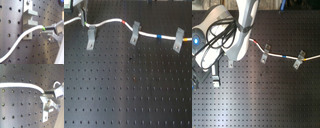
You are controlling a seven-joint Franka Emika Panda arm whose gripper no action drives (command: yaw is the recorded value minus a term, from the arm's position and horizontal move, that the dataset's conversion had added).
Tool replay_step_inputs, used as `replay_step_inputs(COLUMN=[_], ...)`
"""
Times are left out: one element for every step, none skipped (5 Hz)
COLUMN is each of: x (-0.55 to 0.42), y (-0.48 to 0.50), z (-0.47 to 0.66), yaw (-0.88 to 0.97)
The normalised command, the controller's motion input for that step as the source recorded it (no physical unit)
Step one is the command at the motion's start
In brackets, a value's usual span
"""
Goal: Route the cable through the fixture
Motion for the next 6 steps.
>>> replay_step_inputs(x=[0.04,0.187,0.207,0.17,-0.019,0.06], y=[-0.187,-0.173,-0.137,0.002,0.234,0.208], z=[-0.25,-0.33,-0.46,-0.27,0.24,0.09], yaw=[-0.05,-0.22,-0.09,0.0,0.11,0.35])
